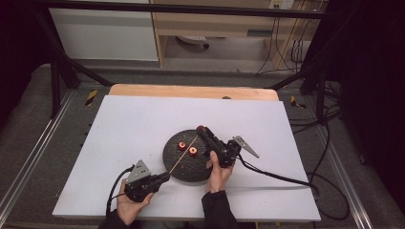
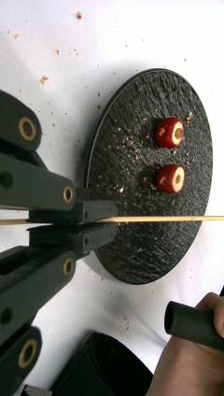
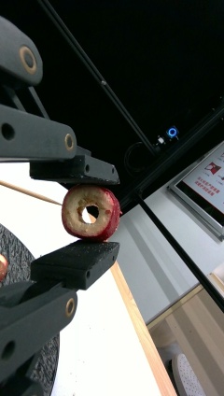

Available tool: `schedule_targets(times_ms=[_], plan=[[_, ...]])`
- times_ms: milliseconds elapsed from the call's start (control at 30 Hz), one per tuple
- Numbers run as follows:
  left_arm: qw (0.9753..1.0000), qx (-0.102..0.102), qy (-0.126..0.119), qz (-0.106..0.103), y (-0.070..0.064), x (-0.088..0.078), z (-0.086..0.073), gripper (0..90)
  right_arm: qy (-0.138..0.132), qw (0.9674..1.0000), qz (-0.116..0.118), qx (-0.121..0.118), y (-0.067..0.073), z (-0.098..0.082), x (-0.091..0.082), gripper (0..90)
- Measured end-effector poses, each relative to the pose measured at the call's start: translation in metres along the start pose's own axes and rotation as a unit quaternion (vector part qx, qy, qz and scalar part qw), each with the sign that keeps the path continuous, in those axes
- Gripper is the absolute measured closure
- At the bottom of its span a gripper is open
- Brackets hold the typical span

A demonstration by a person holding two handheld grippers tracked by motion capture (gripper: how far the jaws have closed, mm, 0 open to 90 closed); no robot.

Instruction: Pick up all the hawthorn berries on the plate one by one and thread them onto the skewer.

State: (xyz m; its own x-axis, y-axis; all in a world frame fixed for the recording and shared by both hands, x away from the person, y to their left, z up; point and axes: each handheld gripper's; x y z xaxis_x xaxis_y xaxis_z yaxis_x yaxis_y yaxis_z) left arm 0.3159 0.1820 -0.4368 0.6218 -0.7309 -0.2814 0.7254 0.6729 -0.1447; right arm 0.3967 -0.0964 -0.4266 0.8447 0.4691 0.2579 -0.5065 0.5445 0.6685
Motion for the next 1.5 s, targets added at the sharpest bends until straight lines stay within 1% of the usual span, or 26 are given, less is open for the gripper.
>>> schedule_targets(times_ms=[133, 267, 367, 467, 533, 667, 767, 967, 1033, 1133, 1233, 1367, 1500], plan=[[1.0, -0.001, -0.003, 0.001, 0.0, 0.0, 0.0, 87.9, 0.002, 1.0, 0.001, 0.001, 0.0, -0.001, 0.0, 61.2], [1.0, -0.006, -0.006, 0.003, -0.001, 0.001, 0.0, 87.9, 0.004, 1.0, 0.002, 0.002, -0.001, -0.004, -0.001, 61.2], [0.9999, -0.008, -0.009, 0.006, -0.003, 0.003, 0.001, 87.8, 0.003, 1.0, 0.003, 0.006, 0.0, -0.005, -0.001, 61.3], [0.9998, -0.014, -0.015, 0.008, -0.006, 0.005, 0.003, 87.9, 0.001, 1.0, 0.005, 0.006, 0.0, -0.005, -0.002, 61.3], [0.9996, -0.016, -0.019, 0.012, -0.009, 0.007, 0.005, 87.9, -0.001, 0.9999, 0.007, 0.01, 0.0, -0.006, -0.002, 61.3], [0.9994, -0.015, -0.022, 0.022, -0.013, 0.013, 0.009, 88.0, -0.001, 0.9999, 0.007, 0.011, -0.001, -0.008, -0.003, 61.3], [0.9992, -0.014, -0.027, 0.026, -0.015, 0.017, 0.012, 88.1, 0.003, 0.9998, 0.01, 0.015, 0.0, -0.008, -0.004, 61.3], [0.9991, -0.011, -0.029, 0.028, -0.016, 0.026, 0.021, 88.1, 0.007, 0.9997, 0.013, 0.018, 0.001, -0.01, -0.007, 61.3], [0.9991, -0.01, -0.03, 0.027, -0.016, 0.031, 0.026, 88.1, 0.01, 0.9997, 0.015, 0.018, 0.002, -0.01, -0.007, 61.3], [0.999, -0.012, -0.033, 0.027, -0.016, 0.034, 0.03, 88.1, 0.013, 0.9996, 0.017, 0.019, 0.003, -0.01, -0.009, 61.3], [0.9991, -0.008, -0.034, 0.026, -0.016, 0.038, 0.036, 88.1, 0.016, 0.9995, 0.018, 0.02, 0.004, -0.011, -0.01, 61.3], [0.9991, -0.007, -0.034, 0.023, -0.015, 0.044, 0.042, 88.1, 0.029, 0.9992, 0.021, 0.017, 0.005, -0.011, -0.013, 61.3], [0.9992, -0.002, -0.033, 0.023, -0.015, 0.049, 0.048, 88.1, 0.035, 0.999, 0.024, 0.017, 0.006, -0.012, -0.014, 61.3]])
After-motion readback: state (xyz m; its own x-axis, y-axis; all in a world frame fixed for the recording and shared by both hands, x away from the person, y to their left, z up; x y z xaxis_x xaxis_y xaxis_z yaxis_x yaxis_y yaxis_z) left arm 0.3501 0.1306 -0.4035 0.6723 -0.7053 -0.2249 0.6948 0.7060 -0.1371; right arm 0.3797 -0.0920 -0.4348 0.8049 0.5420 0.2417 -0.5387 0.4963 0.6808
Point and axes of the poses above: each handheld gripper's, and its own axes: x roughly forward along the jaws, z roughly out of its top, y roughly to its left, and after that the axes turned 12 degrees about -y, right-handed
